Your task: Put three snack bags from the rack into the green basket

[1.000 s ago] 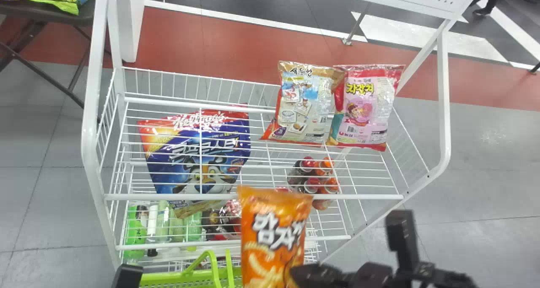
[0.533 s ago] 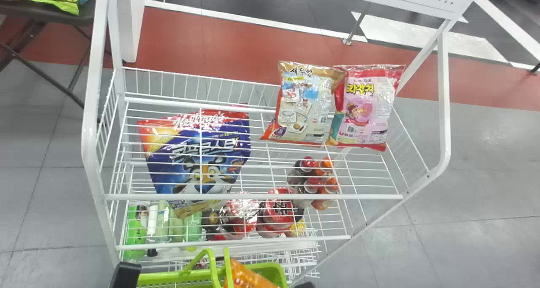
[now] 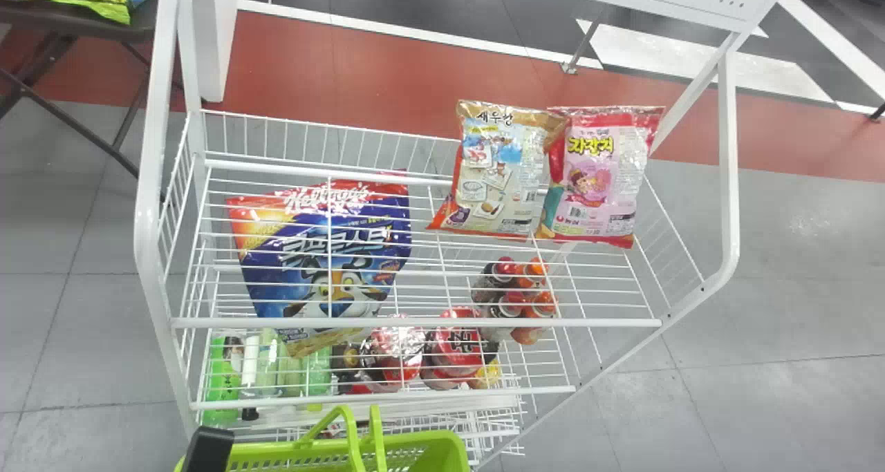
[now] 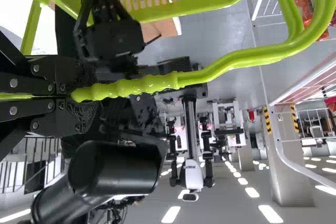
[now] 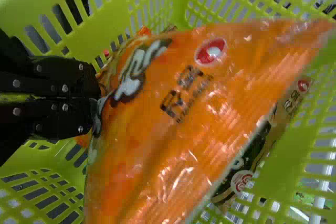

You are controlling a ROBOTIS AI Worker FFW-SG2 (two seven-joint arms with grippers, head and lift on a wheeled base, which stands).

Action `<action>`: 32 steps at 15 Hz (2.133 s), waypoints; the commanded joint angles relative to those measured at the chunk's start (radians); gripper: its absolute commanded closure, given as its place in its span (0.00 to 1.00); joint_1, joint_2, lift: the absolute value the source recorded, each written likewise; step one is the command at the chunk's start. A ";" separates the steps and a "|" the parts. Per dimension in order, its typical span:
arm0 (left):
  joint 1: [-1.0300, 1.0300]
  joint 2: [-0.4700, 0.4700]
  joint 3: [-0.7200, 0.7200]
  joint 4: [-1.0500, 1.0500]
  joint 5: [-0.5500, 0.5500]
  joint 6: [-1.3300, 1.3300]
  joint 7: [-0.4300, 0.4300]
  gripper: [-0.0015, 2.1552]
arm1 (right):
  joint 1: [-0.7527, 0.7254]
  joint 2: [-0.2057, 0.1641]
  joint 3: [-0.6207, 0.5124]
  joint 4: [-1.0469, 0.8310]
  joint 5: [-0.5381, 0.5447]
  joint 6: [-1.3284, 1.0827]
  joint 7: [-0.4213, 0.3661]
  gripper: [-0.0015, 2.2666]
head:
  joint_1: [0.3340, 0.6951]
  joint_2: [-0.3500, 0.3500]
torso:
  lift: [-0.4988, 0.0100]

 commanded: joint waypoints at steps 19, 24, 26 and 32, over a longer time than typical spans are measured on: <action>0.000 -0.003 -0.021 0.009 -0.003 -0.006 0.011 0.68 | -0.182 0.148 -0.407 -0.118 -0.193 -0.635 -0.248 0.03 | 1.00 0.00 | 0.98; 0.000 -0.003 -0.026 0.010 -0.008 -0.006 0.015 0.68 | -0.409 0.154 -0.295 0.089 -0.142 -0.647 -0.466 0.04 | 1.00 0.00 | 0.98; -0.014 -0.003 -0.029 0.019 -0.009 0.000 0.015 0.68 | -0.470 0.157 -0.297 0.161 -0.139 -0.644 -0.488 0.04 | 1.00 0.00 | 0.98; -0.037 -0.003 -0.030 0.044 -0.005 0.003 0.011 0.68 | -0.536 0.163 -0.314 0.285 -0.157 -0.623 -0.438 0.90 | 1.00 0.00 | 0.98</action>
